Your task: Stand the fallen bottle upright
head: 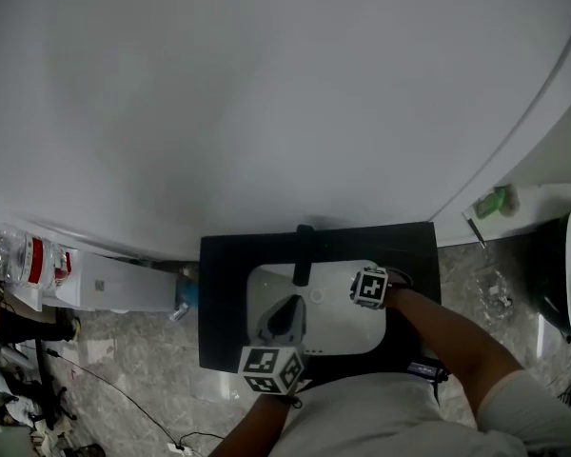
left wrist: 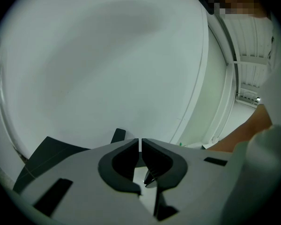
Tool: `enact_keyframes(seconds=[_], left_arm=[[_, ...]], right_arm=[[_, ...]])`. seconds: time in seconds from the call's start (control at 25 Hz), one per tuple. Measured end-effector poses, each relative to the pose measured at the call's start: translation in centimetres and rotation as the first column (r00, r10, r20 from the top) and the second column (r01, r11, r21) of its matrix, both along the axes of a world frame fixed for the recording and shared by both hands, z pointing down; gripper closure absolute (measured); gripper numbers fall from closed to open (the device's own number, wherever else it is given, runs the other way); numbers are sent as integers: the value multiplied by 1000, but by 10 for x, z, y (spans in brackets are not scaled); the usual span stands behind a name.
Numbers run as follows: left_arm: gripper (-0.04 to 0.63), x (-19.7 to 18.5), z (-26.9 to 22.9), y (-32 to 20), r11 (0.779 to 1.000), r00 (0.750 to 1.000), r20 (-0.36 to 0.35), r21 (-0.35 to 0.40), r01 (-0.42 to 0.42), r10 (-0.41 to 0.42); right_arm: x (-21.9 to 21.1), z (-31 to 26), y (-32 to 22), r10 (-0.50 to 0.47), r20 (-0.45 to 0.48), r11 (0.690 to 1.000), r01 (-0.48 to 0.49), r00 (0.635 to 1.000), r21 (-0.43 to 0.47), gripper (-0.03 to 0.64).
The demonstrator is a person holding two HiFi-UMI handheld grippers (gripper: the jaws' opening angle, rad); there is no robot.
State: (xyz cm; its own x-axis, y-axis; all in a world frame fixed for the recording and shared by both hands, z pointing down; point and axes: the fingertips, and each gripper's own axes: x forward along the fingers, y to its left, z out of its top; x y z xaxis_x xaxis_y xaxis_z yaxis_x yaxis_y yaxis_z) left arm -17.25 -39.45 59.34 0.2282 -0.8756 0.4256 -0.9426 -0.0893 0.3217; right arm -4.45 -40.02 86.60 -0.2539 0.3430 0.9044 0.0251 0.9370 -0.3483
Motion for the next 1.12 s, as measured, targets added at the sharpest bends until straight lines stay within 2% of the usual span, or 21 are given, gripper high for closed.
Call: enact_keyframes(seconds=[0.28,0.6,0.84,1.12], left_arm=[[586,8,-1,-2,1000,1000,-16,10,-16,16],[586,21,-16,-8,997,998,-26,53,-61,62],[586,42,-33,-19,988,992,-22,87,-125,128],[586,89,-53,-33,960,967,-21,128,-249,253]], right_arm=[[-27,-42,-17,21,222,996,-41,975,85,558],[-14,-108,-31,109,366,971,-179,924,162,558],[31,-142,-30,231,448,921,-343,863,186,558],[83,-167,-8,353,487,845,-496,799,201,557]])
